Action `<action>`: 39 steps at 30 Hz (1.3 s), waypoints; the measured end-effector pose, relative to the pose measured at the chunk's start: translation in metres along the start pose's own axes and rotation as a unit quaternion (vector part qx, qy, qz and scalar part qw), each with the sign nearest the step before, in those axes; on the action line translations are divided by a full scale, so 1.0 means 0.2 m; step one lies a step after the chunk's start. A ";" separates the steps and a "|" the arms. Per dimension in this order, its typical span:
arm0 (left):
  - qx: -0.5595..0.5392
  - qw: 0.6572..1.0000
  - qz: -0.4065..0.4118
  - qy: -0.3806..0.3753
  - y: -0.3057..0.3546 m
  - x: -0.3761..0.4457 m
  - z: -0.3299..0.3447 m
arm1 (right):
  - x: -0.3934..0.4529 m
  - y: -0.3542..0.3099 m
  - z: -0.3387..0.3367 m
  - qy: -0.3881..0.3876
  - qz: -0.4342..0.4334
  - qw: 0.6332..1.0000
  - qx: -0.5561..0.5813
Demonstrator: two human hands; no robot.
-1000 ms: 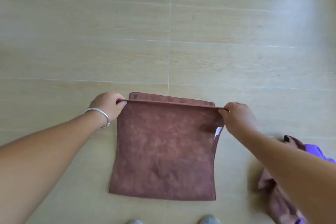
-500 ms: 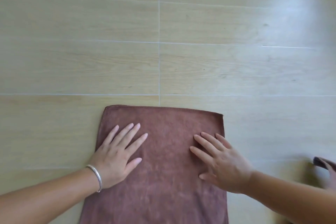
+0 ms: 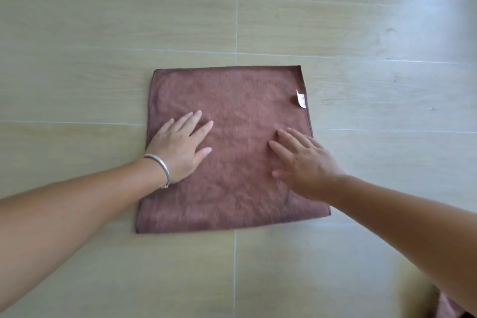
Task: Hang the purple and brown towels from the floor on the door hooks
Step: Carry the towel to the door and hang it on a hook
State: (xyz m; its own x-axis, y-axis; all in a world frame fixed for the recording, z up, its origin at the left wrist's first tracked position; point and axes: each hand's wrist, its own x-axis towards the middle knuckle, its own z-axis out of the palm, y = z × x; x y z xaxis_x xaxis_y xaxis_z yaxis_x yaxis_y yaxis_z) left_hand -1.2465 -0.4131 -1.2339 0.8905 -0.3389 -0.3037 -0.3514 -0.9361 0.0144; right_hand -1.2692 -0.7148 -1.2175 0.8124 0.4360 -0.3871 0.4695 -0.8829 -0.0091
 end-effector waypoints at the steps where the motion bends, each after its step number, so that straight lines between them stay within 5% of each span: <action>1: 0.006 1.000 0.022 -0.002 0.04 -0.09 0.03 | -0.07 -0.03 0.04 -0.007 -0.020 1.000 -0.009; 8: 0.045 0.986 0.158 0.007 0.07 -0.62 0.20 | -0.40 0.02 0.21 0.025 -0.166 0.985 -0.049; 17: 0.063 0.981 0.180 0.037 -0.04 -0.64 0.15 | -0.34 0.00 0.21 0.084 -0.131 0.986 -0.067; 23: 0.030 0.993 0.098 0.059 0.01 -0.80 0.04 | -0.54 -0.15 0.09 0.069 -0.018 0.997 -0.013; 33: -0.059 0.998 -0.012 -0.015 -0.03 -1.18 -0.78 | -0.89 -0.26 -0.77 0.003 0.023 0.999 0.026; 39: 0.016 0.996 -0.012 -0.084 -0.10 -1.27 -1.44 | -1.03 -0.22 -1.42 -0.043 0.027 0.999 -0.017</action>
State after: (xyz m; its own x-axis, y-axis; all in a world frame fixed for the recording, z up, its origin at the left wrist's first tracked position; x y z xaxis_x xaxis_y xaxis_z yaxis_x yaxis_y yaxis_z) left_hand -1.3827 -0.3351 -0.8834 0.8387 -0.2931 -0.4590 -0.3417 -0.9395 -0.0246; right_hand -1.3582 -0.7163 -0.8757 0.8048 0.3692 -0.4647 0.4379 -0.8979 0.0449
